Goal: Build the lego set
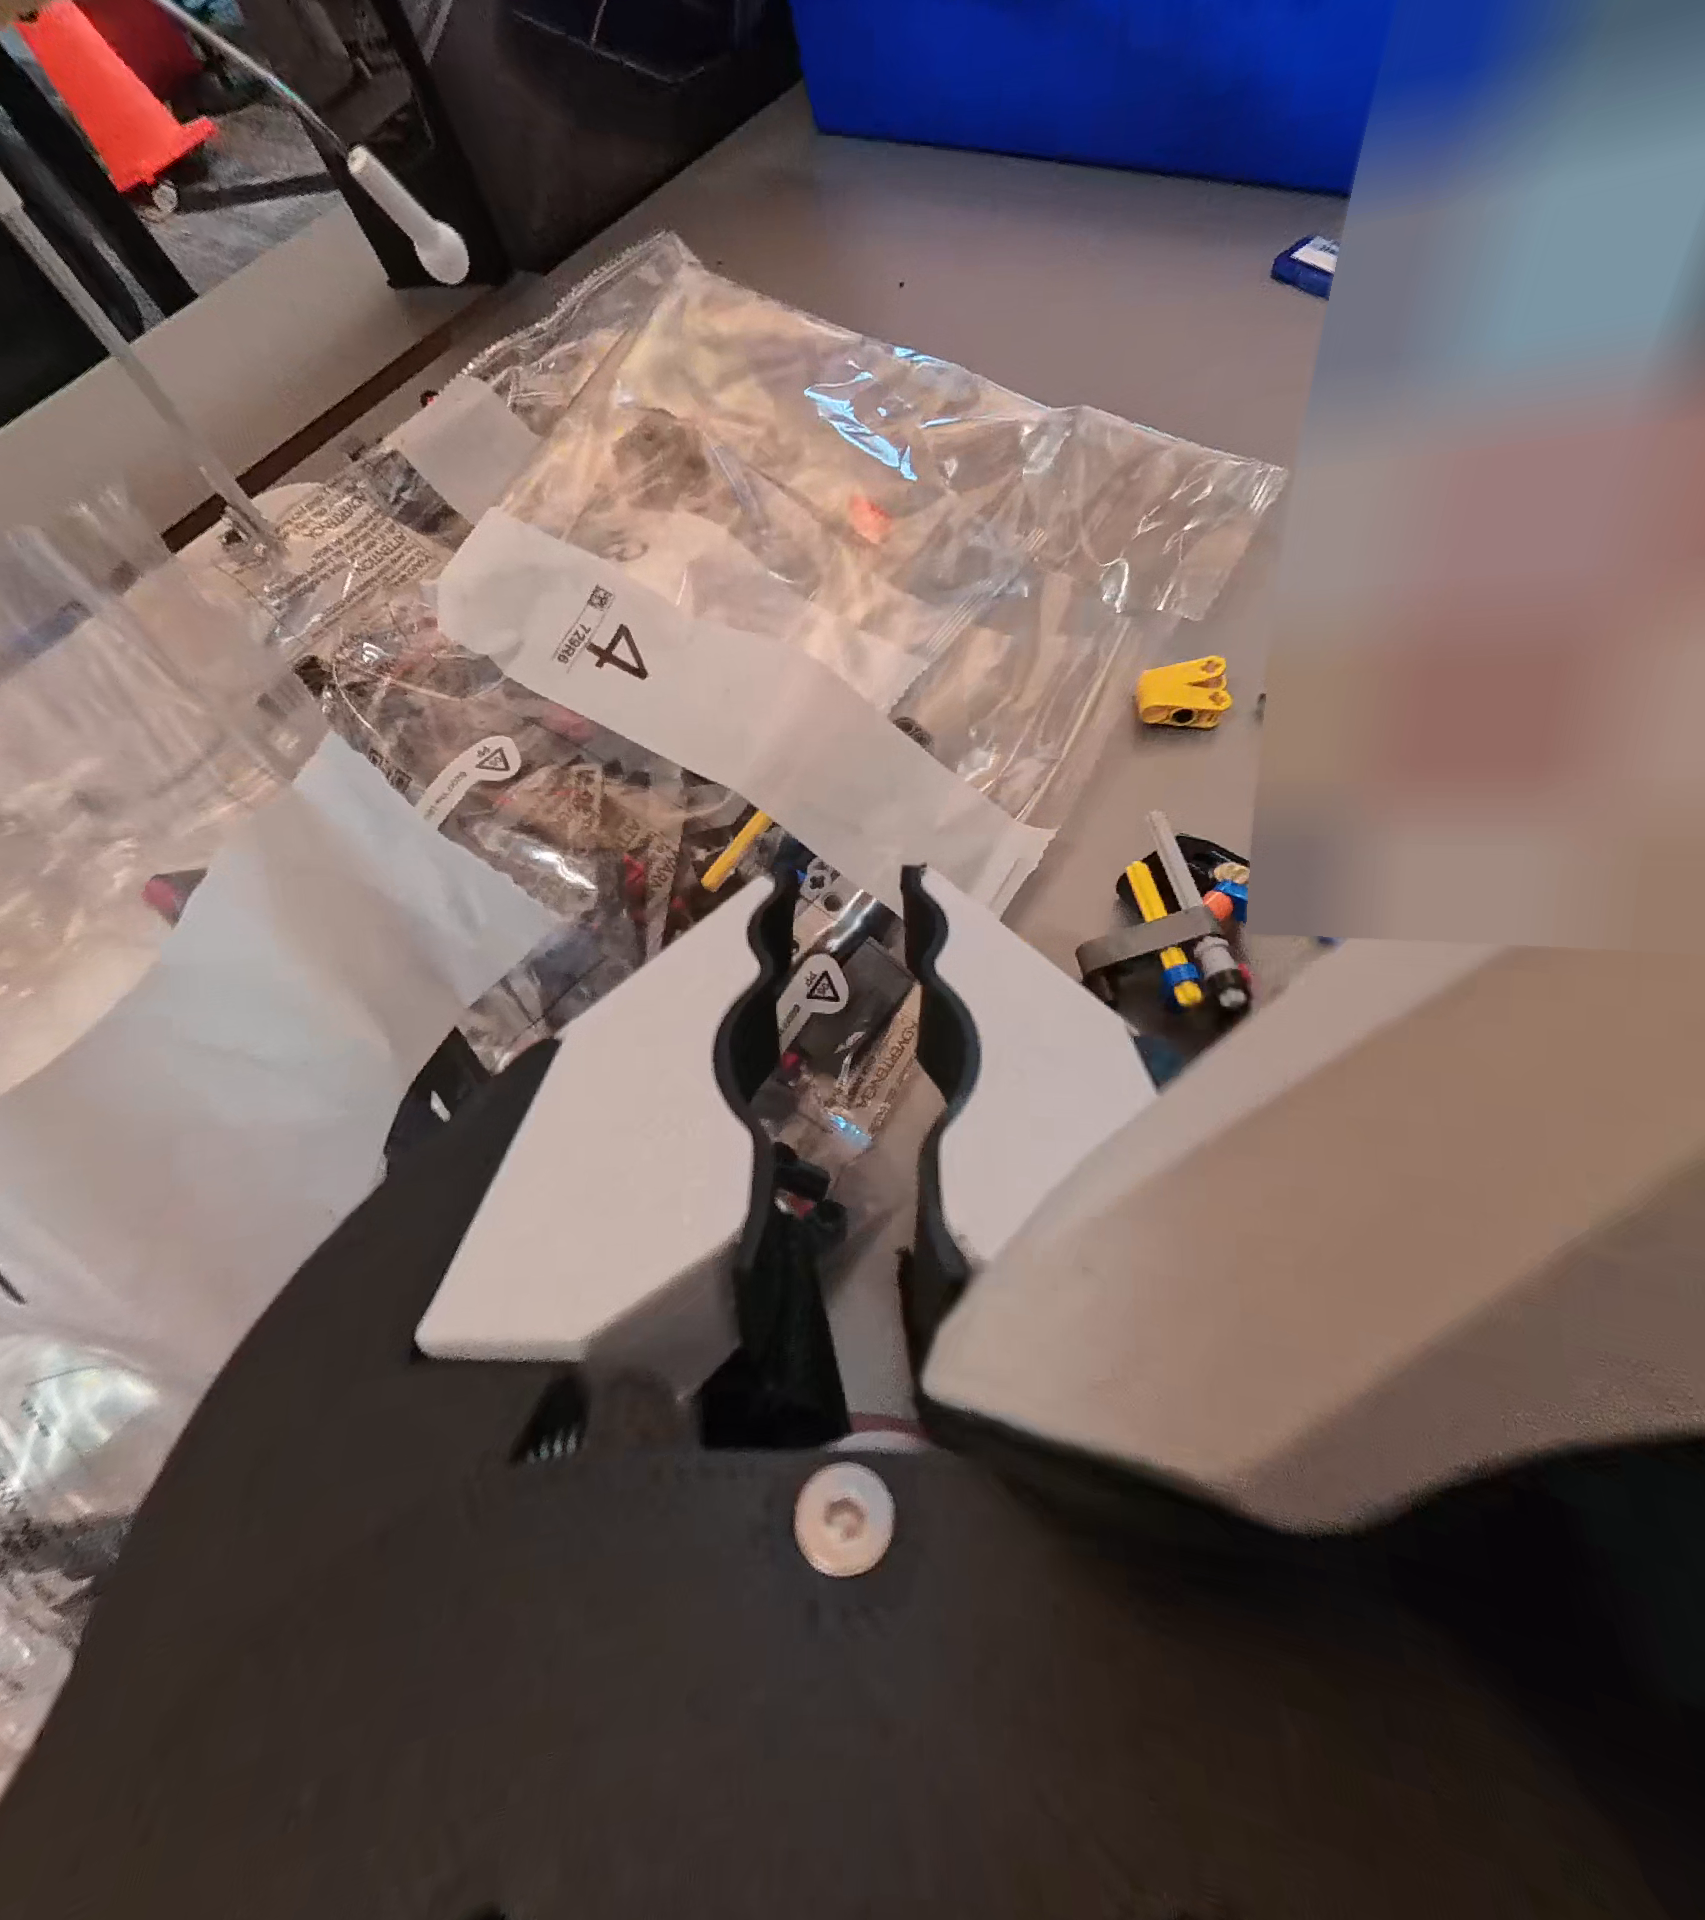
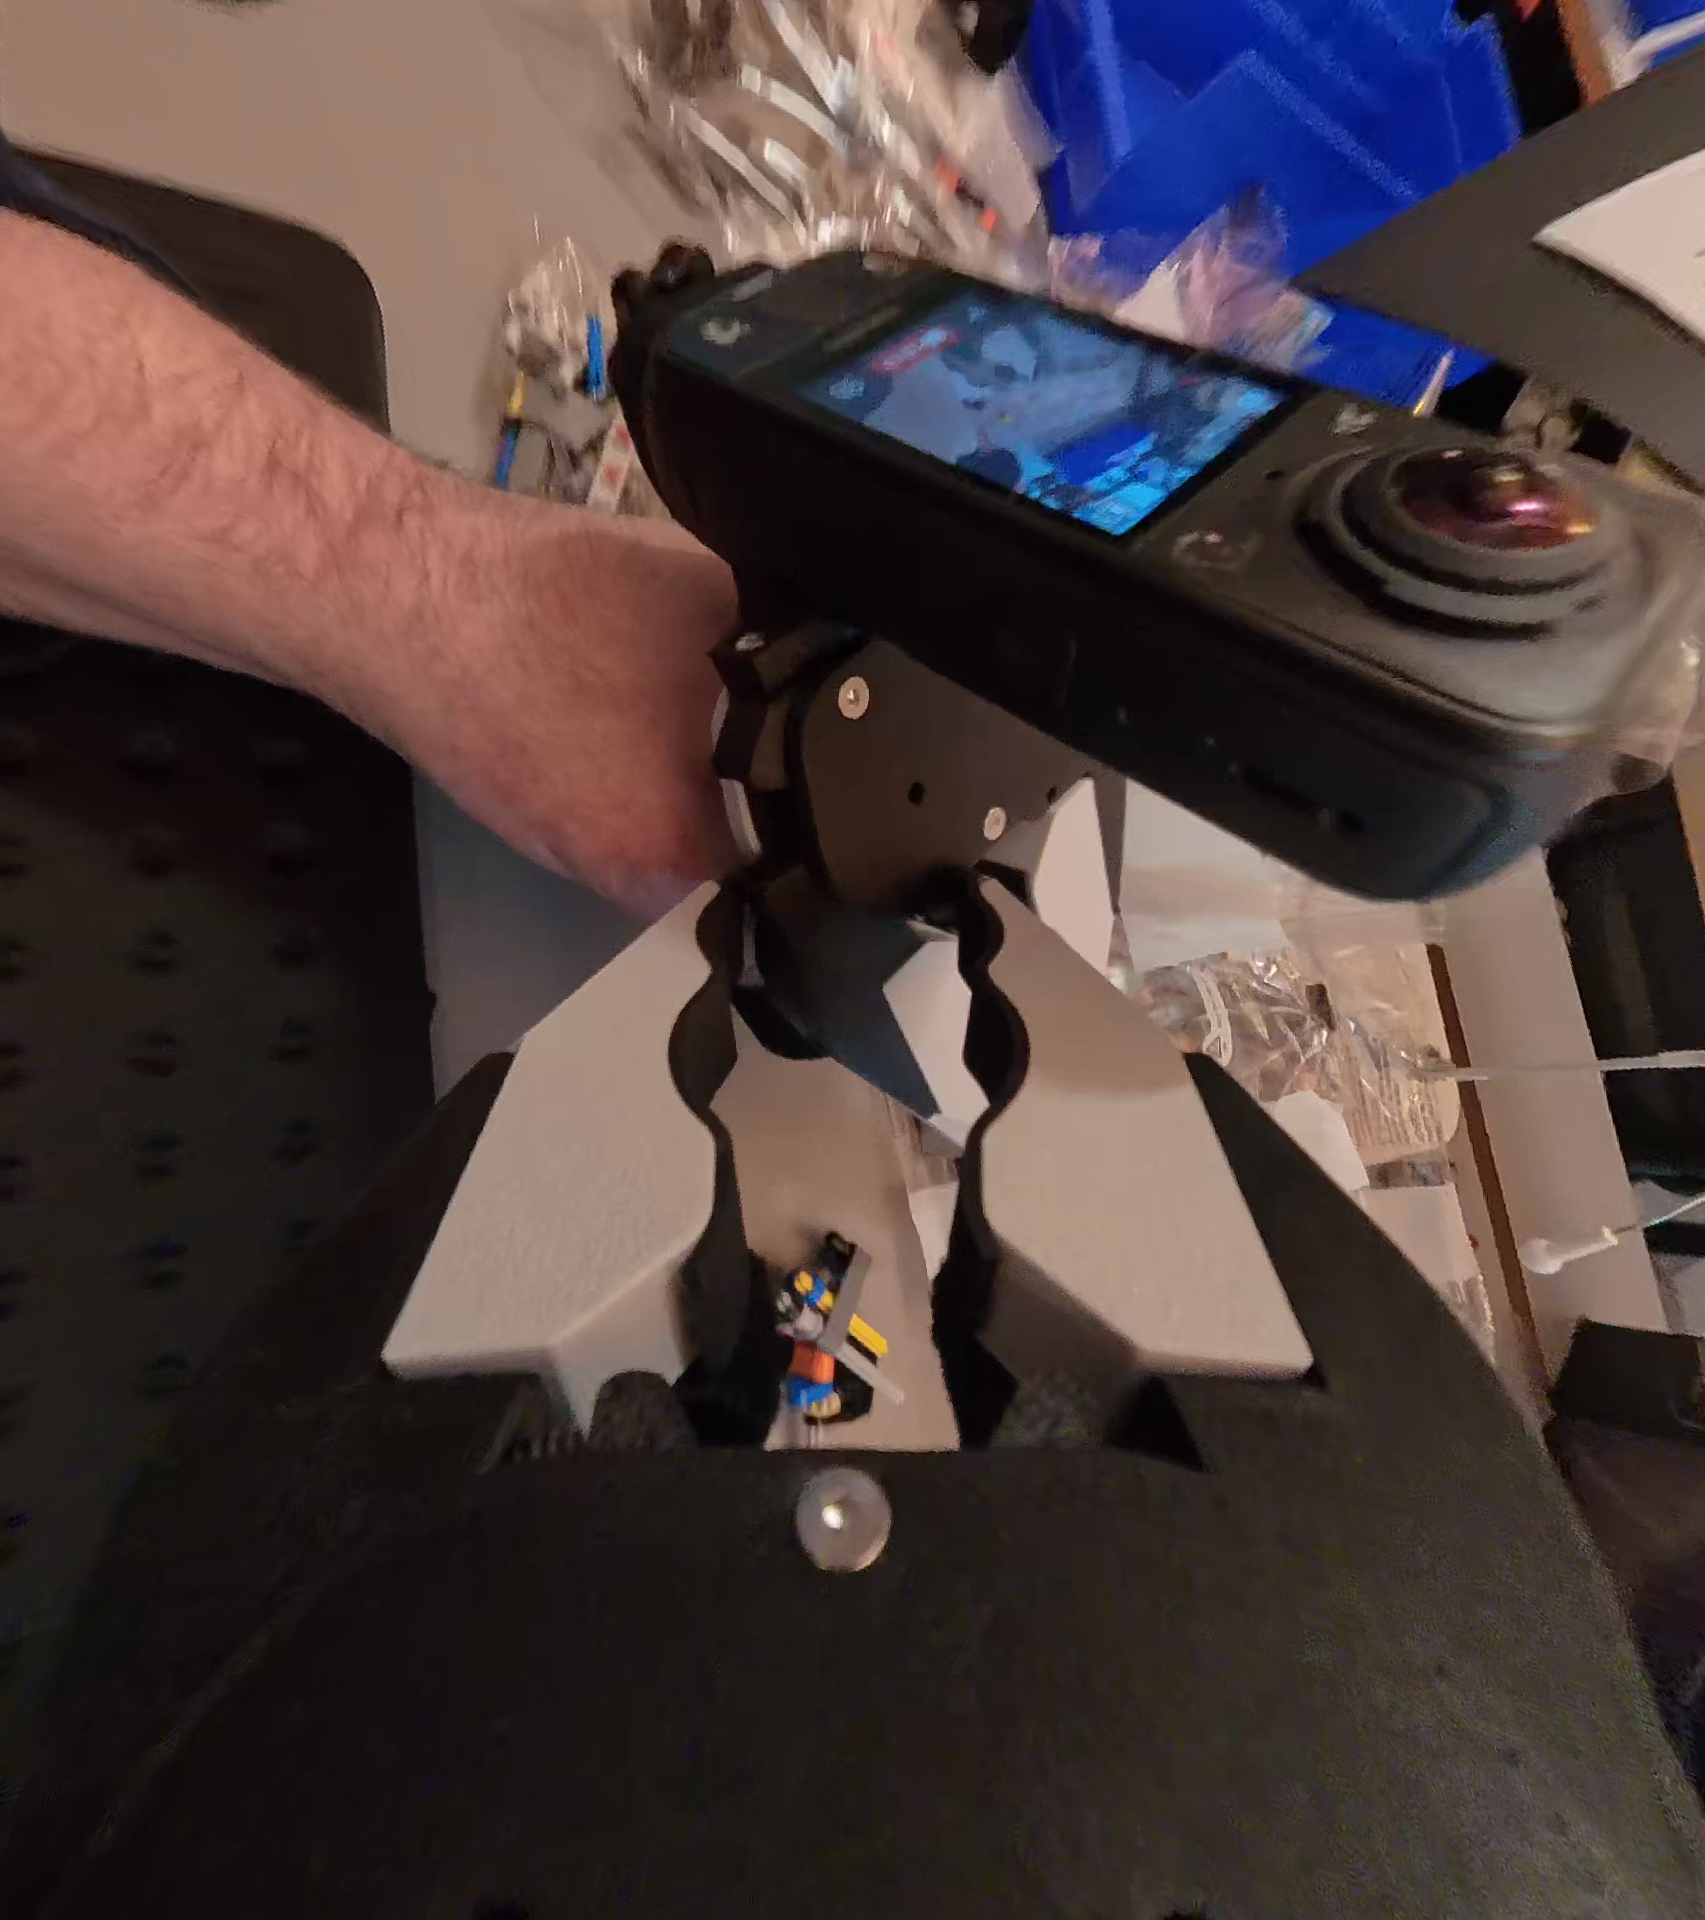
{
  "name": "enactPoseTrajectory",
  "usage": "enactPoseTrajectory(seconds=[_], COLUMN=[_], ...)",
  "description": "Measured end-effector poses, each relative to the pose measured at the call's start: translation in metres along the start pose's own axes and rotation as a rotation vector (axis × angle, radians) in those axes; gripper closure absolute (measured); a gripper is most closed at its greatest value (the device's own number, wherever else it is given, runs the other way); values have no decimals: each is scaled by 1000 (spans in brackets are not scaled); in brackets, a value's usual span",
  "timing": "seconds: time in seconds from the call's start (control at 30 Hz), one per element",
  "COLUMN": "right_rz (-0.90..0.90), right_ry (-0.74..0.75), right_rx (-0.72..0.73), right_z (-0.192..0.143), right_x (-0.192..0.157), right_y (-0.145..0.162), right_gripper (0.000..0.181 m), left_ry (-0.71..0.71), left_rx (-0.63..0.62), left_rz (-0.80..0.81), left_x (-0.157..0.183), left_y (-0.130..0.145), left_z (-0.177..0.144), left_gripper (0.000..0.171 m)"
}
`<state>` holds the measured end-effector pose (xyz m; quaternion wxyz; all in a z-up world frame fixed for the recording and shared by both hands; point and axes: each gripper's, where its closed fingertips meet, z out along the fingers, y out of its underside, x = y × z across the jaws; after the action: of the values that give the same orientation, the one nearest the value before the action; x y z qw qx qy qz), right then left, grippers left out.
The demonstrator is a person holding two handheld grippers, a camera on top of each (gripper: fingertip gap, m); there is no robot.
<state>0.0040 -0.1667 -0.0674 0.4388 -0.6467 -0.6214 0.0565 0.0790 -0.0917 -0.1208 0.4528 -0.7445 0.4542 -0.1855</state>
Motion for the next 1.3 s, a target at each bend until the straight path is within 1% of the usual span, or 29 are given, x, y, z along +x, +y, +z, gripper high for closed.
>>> enactPoseTrajectory(seconds=[0.1,0.2,0.37,0.47,0.53,0.57,0.6,0.63,0.67,0.7,0.73,0.77,0.83,0.87,0.9,0.93,0.97,1.0,1.03,1.1,1.13,1.23,1.3], right_rz=[17,-12,-140,-140,-121,-115,-110,-97,-61,-5,55,97,140,185,225,241,249,264,284,299,290,204,185], right_ry=[26,56,172,172,147,139,133,121,118,120,103,87,113,90,55,40,49,59,46,21,15,-21,-50], right_rx=[74,71,-63,-77,-49,-30,-2,45,106,163,206,238,295,331,361,383,383,373,376,413,424,478,432], right_z=[-3,-3,0,0,2,2,-1,-6,-13,-22,-29,-34,-45,-50,-53,-54,-53,-51,-51,-52,-53,-57,-46], right_x=[-1,-1,1,1,1,0,1,1,4,11,16,20,36,40,43,45,49,54,55,55,53,35,24], right_y=[-4,-3,1,1,2,2,1,-3,-7,-9,-9,-8,-1,0,2,4,8,14,18,18,16,-7,-14], right_gripper=[142,142,148,149,148,147,147,147,145,137,137,137,140,140,139,139,138,138,138,137,137,138,137], left_ry=[11,14,-38,-61,-72,-49,-21,9,30,83,153,186,217,251,272,293,303,294,306,342,345,315,294], left_rx=[20,38,9,-2,-28,-18,2,37,80,119,156,192,235,254,276,312,349,373,379,394,379,320,292], left_rz=[-6,-10,9,5,29,27,30,38,11,-35,-84,-121,-134,-147,-161,-154,-145,-155,-147,-124,-99,-53,-22], left_x=[1,3,-3,-6,-9,-6,-2,3,4,8,13,13,13,17,18,22,24,23,25,31,34,38,40], left_y=[-3,-5,0,1,6,5,0,-7,-14,-19,-23,-27,-32,-35,-38,-44,-50,-54,-54,-57,-55,-48,-45], left_z=[-1,-1,-1,-2,-1,0,-1,-5,-8,-11,-14,-17,-22,-23,-25,-27,-29,-31,-32,-36,-36,-29,-25], left_gripper=[150,149,147,146,147,148,152,164,171,171,171,171,171,171,169,160,149,141,154,159,171,171,171])
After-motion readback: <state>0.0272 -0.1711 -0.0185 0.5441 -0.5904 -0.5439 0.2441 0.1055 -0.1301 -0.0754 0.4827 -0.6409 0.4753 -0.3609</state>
